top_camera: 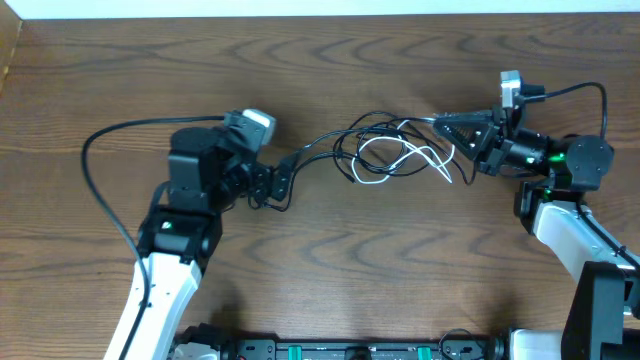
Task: Untangle cables
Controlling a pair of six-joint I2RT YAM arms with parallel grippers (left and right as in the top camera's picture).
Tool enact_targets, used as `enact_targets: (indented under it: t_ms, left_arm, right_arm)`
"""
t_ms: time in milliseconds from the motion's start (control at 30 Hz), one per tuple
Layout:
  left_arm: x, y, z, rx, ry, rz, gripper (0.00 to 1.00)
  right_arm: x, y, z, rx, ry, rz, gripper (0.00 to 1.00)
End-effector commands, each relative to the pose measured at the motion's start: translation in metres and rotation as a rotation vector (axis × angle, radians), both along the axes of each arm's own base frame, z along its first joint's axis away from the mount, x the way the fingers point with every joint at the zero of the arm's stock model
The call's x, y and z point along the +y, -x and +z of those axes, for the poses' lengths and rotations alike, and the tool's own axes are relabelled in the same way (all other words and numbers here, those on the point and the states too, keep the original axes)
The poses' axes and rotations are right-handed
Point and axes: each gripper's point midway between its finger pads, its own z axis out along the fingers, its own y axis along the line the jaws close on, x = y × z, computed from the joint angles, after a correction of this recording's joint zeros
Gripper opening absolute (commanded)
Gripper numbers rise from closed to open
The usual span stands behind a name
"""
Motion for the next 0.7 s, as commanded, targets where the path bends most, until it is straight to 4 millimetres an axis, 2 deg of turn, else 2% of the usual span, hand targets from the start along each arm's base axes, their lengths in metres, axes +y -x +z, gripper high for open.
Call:
enact_targets:
  t_ms: [0,200,400,533,600,667]
  left_arm:
    - [-0.029,0.003,-0.005,-0.015,-0.005,-0.144,0.99]
    - [-0.074,0.002,-0.024,-0.025,-0.03,-0.284,1.0]
    - [-0.109,0.009,-0.034,-0.031,-0.028,-0.376,1.0]
    - [-0.123,0.015,-0.03,-0.056,-0.02,-0.413,0.99]
    - [-0.127,0.016,-0.028,-0.066,-0.017,-0.425,0.95]
    - [-0.131,0.018,-0.027,-0.072,-0.015,-0.434,0.87]
  right_arm:
    - [0.012,0.006,0.004,-0.075,0.013,0.025,0.01]
    - [0.029,0.023,0.012,-0.212,0.036,0.098,0.01]
    - [0.033,0.027,0.013,-0.231,0.035,0.111,0.01]
    - [0.033,0.027,0.013,-0.238,0.037,0.11,0.01]
    - [0.033,0.027,0.013,-0.238,0.037,0.11,0.01]
    - [0.033,0.027,0.013,-0.238,0.037,0.11,0.01]
